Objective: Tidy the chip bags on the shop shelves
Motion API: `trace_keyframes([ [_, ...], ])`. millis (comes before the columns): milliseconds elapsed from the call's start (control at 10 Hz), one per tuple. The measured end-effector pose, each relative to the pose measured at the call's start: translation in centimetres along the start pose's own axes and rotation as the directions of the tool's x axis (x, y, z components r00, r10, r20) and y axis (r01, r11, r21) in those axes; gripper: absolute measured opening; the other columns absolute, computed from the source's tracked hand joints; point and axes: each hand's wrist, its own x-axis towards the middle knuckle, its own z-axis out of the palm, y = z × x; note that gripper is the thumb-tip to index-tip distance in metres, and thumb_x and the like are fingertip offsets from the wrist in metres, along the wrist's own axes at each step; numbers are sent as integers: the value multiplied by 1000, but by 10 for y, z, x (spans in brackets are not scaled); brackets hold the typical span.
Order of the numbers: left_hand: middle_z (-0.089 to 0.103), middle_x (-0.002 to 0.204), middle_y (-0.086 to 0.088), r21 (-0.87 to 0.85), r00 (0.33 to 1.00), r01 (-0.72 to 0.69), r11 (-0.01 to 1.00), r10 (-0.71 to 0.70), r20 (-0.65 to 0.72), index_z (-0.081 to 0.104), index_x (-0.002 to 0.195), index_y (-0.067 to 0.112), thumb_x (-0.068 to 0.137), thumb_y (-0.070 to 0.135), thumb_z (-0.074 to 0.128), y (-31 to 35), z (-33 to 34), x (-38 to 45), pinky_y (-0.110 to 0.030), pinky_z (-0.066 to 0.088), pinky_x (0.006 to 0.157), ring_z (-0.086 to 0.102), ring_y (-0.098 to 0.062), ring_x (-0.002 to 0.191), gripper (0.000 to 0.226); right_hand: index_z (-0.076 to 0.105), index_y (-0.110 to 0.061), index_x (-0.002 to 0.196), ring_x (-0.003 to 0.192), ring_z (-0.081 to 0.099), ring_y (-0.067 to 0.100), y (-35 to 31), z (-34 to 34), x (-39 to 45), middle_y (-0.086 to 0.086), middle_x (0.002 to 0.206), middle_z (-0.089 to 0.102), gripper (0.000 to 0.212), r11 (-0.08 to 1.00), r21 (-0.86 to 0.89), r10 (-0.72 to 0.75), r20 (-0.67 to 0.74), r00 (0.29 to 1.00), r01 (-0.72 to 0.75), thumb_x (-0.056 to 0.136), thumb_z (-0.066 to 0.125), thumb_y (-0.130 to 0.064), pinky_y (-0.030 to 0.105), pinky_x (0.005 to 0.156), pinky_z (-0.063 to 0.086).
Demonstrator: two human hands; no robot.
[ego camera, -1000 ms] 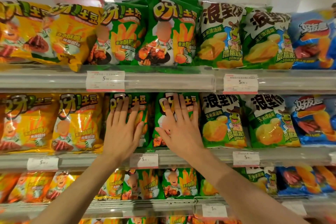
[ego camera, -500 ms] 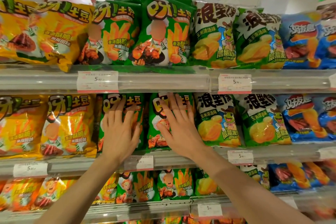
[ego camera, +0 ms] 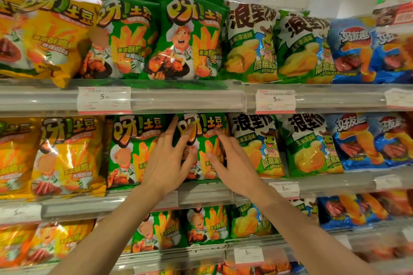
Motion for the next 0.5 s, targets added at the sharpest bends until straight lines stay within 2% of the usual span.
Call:
trace_keyframes([
  [200,13,165,-12,-22,999,36,999,-36,10,27,156,29,101,51,36,5,-3,-1,-42,43,106,42,-32,134,60,12,-33,160,130,44,19,4,4,-1,2,138,44,70,998,-64,1,-16,1000,-2,101,41,-56,40,109,43],
  [300,20,164,-11,-61,999,52,997,-53,-9,35,152,24,101,49,42,8,-6,-7,-41,40,108,37,-28,139,58,5,-33,160,145,30,19,3,3,-7,1,157,32,74,997,-71,25,-60,998,-29,100,39,-59,41,119,32],
  [400,30,160,-9,-114,992,103,988,-110,-56,40,150,21,100,47,49,8,-16,-13,-41,37,113,31,-25,145,57,2,-34,160,153,15,14,-4,-5,-17,-3,167,17,76,995,-51,76,-128,989,-83,99,37,-63,40,124,20],
  [500,33,156,0,-211,979,168,963,-189,-82,38,151,24,97,48,49,10,-22,-33,-41,38,113,31,-18,145,59,0,-39,160,153,4,4,-5,-10,-39,-14,168,6,77,994,28,106,-152,983,-103,97,34,-67,39,126,16],
])
